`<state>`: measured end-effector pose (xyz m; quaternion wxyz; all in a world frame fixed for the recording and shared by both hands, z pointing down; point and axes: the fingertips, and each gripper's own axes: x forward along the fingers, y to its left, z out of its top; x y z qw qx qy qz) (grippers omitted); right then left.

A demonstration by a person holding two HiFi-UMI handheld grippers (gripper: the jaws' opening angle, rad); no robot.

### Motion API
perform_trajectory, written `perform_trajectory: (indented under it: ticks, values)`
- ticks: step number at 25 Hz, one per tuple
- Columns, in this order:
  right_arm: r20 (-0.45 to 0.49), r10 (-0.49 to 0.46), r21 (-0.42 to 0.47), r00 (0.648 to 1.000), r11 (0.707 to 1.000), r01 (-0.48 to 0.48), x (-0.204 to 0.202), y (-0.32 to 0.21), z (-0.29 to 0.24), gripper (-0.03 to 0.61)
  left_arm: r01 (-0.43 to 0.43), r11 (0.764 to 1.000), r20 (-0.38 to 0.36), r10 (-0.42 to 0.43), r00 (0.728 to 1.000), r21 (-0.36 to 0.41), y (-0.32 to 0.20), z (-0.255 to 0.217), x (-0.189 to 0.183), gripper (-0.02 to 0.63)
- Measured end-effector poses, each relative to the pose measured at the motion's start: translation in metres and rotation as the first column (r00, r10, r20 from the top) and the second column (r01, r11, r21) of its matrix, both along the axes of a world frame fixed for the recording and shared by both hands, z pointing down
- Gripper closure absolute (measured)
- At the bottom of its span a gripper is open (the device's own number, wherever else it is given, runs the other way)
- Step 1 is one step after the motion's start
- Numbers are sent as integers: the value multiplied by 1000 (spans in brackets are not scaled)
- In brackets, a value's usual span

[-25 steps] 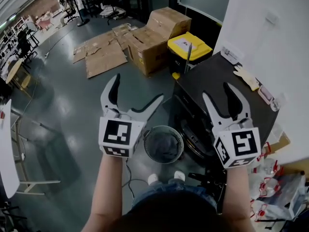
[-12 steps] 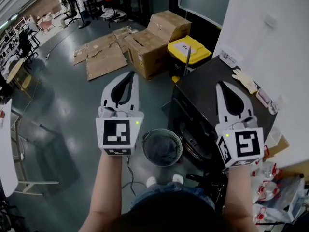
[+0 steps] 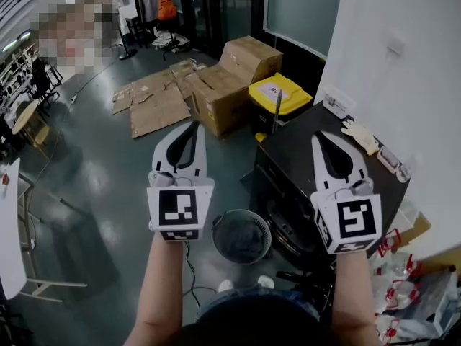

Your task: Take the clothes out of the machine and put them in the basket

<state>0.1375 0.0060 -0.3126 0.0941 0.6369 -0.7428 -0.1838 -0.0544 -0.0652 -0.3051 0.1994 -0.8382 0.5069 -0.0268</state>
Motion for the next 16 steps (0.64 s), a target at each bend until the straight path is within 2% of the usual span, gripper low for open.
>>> perform_trajectory:
  ticks: [3,12,16]
  values:
    - [11,6,2,1000,1000,-6,-1,3,-1,578,19,1000,7,-19,1000,2,2,-2,-3,615]
    - [27,37,17,999,999,-37,6,7,-11,578,48,999,-46,-49,998,-7,5,-10,-8,615]
    - [22,14,2,1000,1000,-14,4,11,-11,578,40,999,-60,-40,997,7,9,-16,-5,615]
